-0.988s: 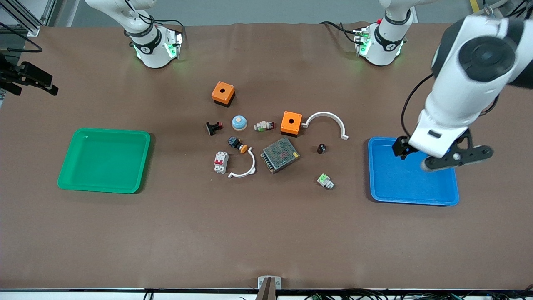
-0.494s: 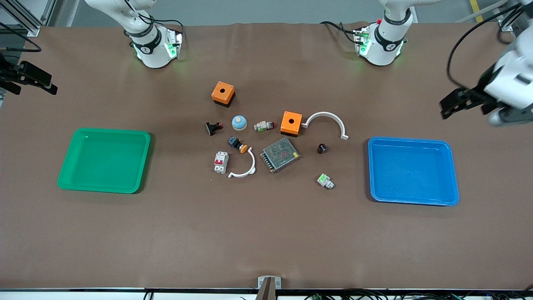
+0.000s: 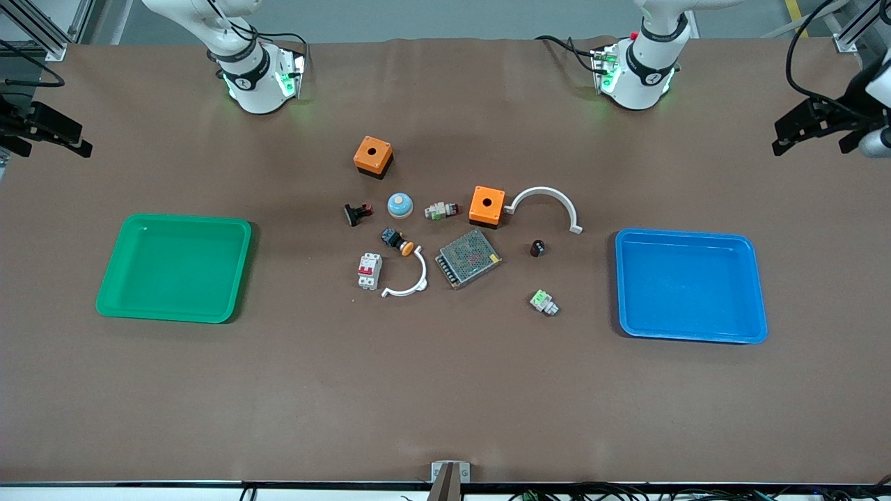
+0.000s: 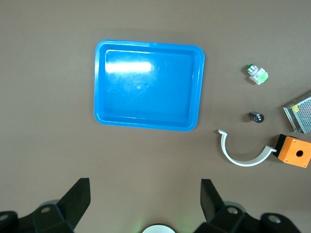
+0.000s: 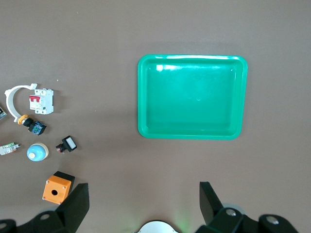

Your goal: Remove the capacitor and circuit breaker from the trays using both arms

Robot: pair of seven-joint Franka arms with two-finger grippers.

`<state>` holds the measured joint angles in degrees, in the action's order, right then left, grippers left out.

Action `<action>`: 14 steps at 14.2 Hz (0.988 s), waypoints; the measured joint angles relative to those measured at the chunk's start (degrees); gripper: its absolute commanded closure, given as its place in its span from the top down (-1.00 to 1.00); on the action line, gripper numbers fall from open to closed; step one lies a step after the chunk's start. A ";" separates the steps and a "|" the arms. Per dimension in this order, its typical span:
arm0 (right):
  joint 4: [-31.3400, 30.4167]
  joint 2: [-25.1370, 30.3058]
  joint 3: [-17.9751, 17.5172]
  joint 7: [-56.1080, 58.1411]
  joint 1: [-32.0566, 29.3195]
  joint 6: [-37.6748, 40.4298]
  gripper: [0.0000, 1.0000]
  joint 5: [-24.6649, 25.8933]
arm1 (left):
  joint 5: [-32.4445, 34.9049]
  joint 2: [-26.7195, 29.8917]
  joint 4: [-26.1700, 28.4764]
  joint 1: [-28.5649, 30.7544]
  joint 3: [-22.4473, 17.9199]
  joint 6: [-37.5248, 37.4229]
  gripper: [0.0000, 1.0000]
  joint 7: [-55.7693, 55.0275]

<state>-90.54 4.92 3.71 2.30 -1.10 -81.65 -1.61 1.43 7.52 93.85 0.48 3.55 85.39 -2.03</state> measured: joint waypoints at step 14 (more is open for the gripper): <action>0.00 0.00 -0.16 1.19 0.00 -0.89 1.00 0.47 | -0.91 0.85 0.76 -1.28 0.51 0.33 1.00 0.00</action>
<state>-90.54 4.92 3.55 3.49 -1.10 -82.54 -1.14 0.52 8.38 94.61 -0.80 4.06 85.73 -2.03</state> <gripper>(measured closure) 0.000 0.000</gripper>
